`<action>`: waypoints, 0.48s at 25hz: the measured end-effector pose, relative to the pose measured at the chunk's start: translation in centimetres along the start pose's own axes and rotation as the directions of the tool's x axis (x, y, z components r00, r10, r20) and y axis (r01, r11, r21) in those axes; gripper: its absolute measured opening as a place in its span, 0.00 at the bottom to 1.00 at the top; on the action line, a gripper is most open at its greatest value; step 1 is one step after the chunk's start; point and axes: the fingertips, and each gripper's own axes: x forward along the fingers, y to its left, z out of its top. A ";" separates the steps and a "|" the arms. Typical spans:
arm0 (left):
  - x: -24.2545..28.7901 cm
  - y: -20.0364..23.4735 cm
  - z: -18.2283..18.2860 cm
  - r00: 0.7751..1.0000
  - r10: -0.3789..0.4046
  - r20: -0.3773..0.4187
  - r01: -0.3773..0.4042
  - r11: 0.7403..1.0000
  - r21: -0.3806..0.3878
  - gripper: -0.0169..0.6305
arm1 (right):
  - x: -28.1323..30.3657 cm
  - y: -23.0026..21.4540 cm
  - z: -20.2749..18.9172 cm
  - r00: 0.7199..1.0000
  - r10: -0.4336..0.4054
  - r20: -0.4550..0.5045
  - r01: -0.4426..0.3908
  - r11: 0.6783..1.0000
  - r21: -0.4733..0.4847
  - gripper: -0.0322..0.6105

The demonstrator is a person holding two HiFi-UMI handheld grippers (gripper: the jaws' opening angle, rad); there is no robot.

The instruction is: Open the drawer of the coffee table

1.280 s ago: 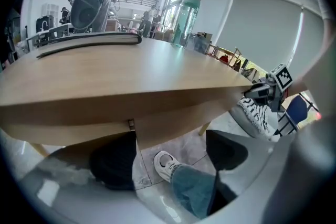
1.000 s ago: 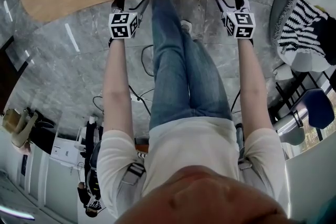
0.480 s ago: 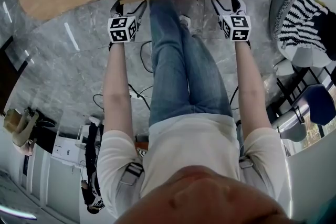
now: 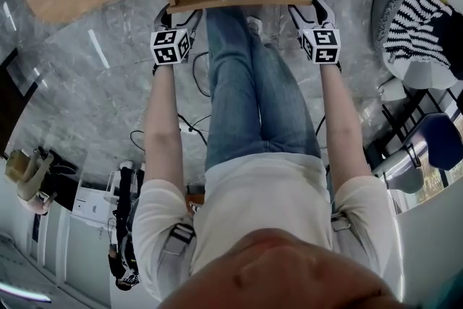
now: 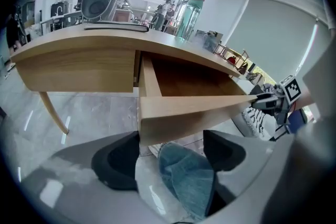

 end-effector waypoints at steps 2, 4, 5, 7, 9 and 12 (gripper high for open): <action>-0.2 -0.1 -0.5 1.000 -0.001 -0.005 0.001 1.000 -0.004 0.63 | -0.3 0.3 -0.6 1.000 -0.003 -0.005 0.003 1.000 0.003 0.49; -0.4 -0.2 -1.0 1.000 -0.002 -0.007 0.001 1.000 -0.009 0.63 | -0.5 0.5 -1.1 1.000 -0.003 -0.007 0.004 1.000 0.005 0.49; -0.5 -0.2 -1.2 1.000 -0.001 -0.009 0.001 1.000 -0.010 0.63 | -0.6 0.7 -1.3 1.000 -0.003 -0.010 0.003 1.000 0.007 0.49; -0.8 -0.4 -1.7 1.000 -0.003 -0.017 0.003 1.000 -0.010 0.63 | -0.9 0.9 -1.9 1.000 -0.004 -0.020 0.004 1.000 0.009 0.49; -1.2 -0.6 -2.4 1.000 -0.007 -0.030 0.007 1.000 -0.008 0.62 | -1.3 1.3 -2.5 0.999 -0.003 -0.033 0.003 1.000 0.010 0.50; -1.6 -0.9 -3.7 0.999 -0.012 -0.053 0.012 1.000 -0.012 0.62 | -1.7 1.7 -3.6 0.999 0.000 -0.050 0.001 1.000 0.010 0.50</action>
